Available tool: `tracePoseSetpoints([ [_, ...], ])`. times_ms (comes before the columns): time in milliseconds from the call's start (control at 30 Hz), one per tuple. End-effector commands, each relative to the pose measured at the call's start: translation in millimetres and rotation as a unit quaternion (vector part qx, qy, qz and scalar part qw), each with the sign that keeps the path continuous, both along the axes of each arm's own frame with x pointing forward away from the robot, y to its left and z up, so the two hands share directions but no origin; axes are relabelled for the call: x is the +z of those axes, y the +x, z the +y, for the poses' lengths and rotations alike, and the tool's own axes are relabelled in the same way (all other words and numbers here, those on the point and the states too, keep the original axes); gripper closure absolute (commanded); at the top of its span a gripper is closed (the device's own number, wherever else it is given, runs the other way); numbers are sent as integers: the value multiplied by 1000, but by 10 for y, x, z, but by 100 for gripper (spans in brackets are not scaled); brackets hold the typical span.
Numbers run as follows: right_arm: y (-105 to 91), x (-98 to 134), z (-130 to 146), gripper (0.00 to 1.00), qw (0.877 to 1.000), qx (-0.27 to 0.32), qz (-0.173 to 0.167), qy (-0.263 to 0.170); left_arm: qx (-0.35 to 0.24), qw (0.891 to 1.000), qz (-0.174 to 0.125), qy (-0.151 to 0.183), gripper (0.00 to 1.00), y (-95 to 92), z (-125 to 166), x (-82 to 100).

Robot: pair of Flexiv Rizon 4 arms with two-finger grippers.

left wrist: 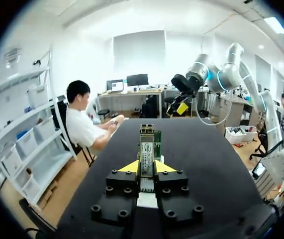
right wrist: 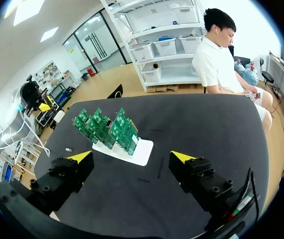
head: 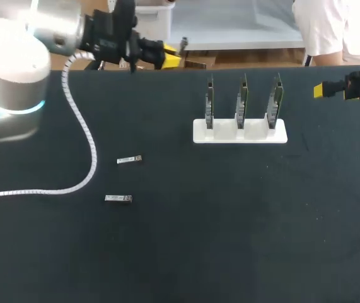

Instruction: Pick up the optical module with the left hand, and insert it into the network port with the right hand.

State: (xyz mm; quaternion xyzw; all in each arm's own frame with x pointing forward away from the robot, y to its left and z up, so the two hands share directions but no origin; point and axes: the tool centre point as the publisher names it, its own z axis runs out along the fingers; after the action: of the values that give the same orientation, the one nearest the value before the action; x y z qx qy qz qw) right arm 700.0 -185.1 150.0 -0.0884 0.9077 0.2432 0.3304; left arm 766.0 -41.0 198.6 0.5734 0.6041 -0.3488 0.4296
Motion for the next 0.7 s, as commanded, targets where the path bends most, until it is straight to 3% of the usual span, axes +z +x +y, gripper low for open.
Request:
tracePoseSetpoints([
  [33, 0, 0, 0, 0, 1000, 0, 0, 0, -23, 998, -26, -59, 100, 14, -216, -80],
  [167, 0, 0, 0, 0, 1000, 0, 0, 0, -32, 997, -37, -66, 100, 15, -304, -87],
  [433, 0, 0, 0, 0, 1000, 0, 0, 0, -11, 994, 6, -108, 100, 121, -367, -127],
  [567, 0, 0, 0, 0, 1000, 0, 0, 0, -11, 990, 46, -130, 100, 120, -424, -172],
  [700, 0, 0, 0, 0, 1000, 0, 0, 0, -14, 989, 58, -134, 100, 116, -445, -213],
])
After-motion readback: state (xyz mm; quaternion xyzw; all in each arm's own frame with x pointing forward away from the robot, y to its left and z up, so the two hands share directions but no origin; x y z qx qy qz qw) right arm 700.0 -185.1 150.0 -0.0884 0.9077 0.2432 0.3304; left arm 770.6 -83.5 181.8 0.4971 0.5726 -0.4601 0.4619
